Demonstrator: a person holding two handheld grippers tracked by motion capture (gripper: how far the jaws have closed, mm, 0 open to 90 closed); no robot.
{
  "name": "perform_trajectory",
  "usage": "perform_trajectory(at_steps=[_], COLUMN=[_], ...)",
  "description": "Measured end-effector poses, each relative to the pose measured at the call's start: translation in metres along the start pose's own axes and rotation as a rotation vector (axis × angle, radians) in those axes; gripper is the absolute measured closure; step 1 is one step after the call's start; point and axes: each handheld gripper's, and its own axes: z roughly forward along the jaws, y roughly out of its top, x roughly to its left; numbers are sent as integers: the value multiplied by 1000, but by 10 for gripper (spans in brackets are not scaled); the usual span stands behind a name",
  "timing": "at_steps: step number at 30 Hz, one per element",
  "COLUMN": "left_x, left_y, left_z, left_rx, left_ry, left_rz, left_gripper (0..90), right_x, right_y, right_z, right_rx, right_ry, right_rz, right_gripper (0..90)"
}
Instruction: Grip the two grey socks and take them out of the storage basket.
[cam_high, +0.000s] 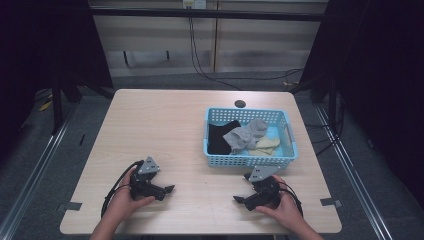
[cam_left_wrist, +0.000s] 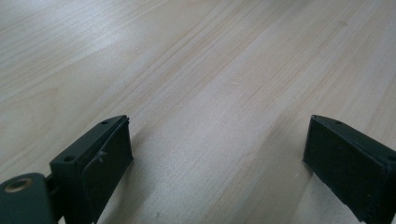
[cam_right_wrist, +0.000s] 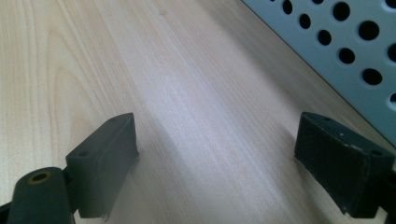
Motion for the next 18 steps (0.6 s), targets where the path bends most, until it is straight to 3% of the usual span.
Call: perform_trajectory(at_steps=[7,11,18], left_x=[0,0,0], left_y=[0,0,0], left_z=[0,0,0], left_rx=[-1,0,0], left_ry=[-2,-1,-1], left_rz=[-2,-1,-1], left_gripper=[71,71,71], right_x=[0,-2,-2], right_y=[1,10,24], right_z=[0,-4,-11], right_rx=[7,114,268], right_ry=[-2,-4,47], right_rz=[3,8,13], right_gripper=[129,139,143])
